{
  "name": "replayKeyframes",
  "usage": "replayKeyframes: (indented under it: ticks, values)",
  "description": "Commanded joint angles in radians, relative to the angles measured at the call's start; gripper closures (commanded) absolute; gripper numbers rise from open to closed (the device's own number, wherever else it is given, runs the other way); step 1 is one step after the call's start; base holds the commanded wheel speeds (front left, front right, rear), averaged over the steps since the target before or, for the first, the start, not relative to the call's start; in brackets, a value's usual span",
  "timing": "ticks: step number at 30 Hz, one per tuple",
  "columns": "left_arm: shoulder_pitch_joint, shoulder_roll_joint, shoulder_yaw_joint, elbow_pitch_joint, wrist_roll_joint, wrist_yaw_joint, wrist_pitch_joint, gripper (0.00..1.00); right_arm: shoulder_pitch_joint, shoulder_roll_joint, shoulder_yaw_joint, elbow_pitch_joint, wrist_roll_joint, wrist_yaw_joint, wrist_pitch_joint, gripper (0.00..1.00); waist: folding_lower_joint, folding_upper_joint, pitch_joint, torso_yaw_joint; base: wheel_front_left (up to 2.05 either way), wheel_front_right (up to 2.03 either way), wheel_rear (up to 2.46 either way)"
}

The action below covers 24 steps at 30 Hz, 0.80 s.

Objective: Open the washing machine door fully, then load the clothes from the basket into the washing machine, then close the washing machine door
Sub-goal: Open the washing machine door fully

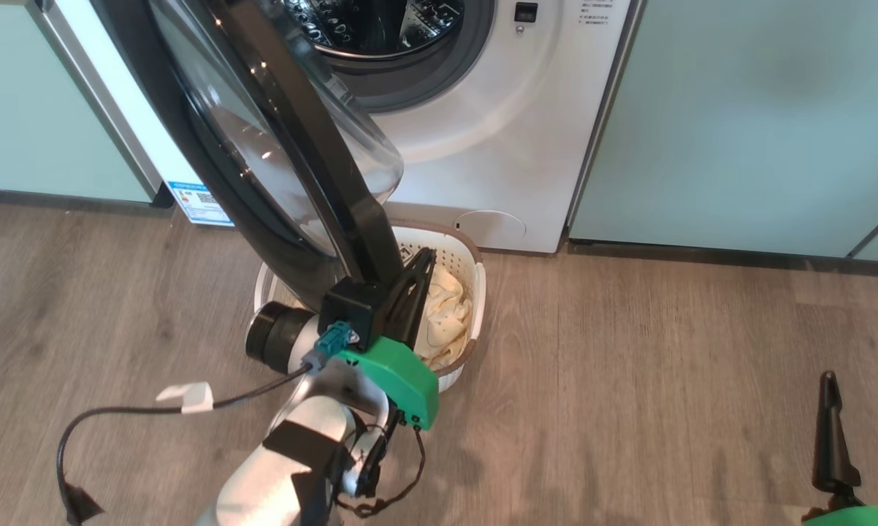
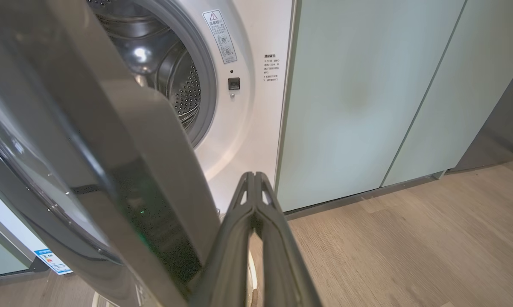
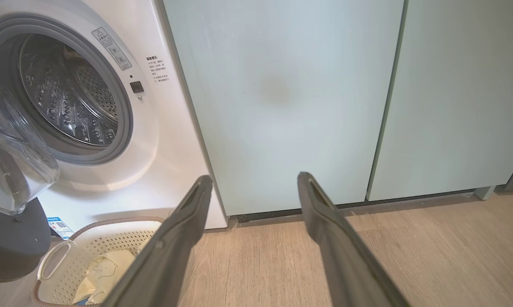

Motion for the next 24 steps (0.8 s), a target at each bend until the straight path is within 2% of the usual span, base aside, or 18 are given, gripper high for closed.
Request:
replayKeyframes:
  ticks: [1,15,24]
  values:
    - [-0.053,0.015,0.046,-0.024,-0.015,0.007,-0.01,1.0,-0.03,-0.016,0.018,-0.027,0.006,-0.003,-0.006,0.0,0.0,0.0,0.0,0.003,0.0,0.0,0.0]
    - [-0.037,0.021,0.048,-0.011,-0.035,0.016,-0.018,1.0,-0.029,-0.016,0.013,-0.026,0.009,-0.003,-0.006,0.0,0.0,0.0,0.006,0.028,0.0,0.0,0.0]
    - [0.018,0.033,0.059,-0.051,-0.041,0.047,-0.031,1.0,-0.027,-0.016,0.016,-0.032,0.01,-0.003,-0.006,0.0,0.0,0.0,0.005,0.066,0.0,0.0,0.0]
